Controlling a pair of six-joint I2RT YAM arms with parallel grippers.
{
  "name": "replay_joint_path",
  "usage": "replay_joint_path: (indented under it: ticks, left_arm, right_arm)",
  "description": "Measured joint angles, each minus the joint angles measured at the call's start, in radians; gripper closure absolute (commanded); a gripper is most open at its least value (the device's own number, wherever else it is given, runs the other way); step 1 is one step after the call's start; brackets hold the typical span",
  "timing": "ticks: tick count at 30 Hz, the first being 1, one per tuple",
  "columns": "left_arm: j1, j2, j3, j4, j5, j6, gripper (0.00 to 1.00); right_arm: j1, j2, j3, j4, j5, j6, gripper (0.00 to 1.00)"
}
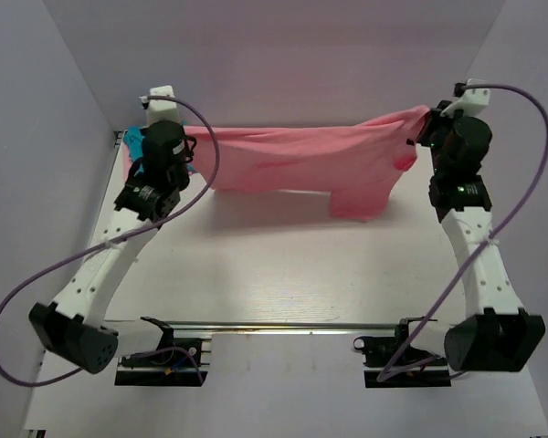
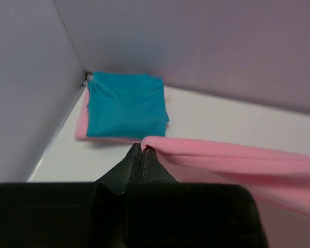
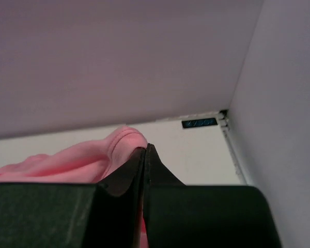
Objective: Fold and stack the t-shirts
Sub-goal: Flatten out the tshirt
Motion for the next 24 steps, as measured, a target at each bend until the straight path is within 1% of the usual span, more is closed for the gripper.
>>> replay_joint_path:
  ticks: [3,6,13,17,24]
  left_arm:
    - [0.0,-0.103,0.018,0.031,0.012,0.031,1.0]
    - [0.0,-0.189,0.034,0.058,0.052,0.061,1.0]
    - [0.0,-0.319,0.096,0.063,0.129,0.098,1.0]
    - [0.0,-0.364,0.116,0.034,0.137,0.084,1.0]
    - [-0.004,-0.473,0.107,-0.033,0.166,0.033,1.0]
  right_arm:
    - [0.0,-0.106,0.0,-0.002,0.031,-0.024,1.0]
    - [0.0,-0.19,0.001,-0.013,0.059,-0.053,1.0]
    - [0.0,-0.334,0.004,-0.05,0.131,-0.117,1.0]
    - [0.0,-0.42,0.008,-0.073,0.165,-0.134,1.0]
    - [0.0,-0.572,-0.001,-0.097,0.202,-0.134,1.0]
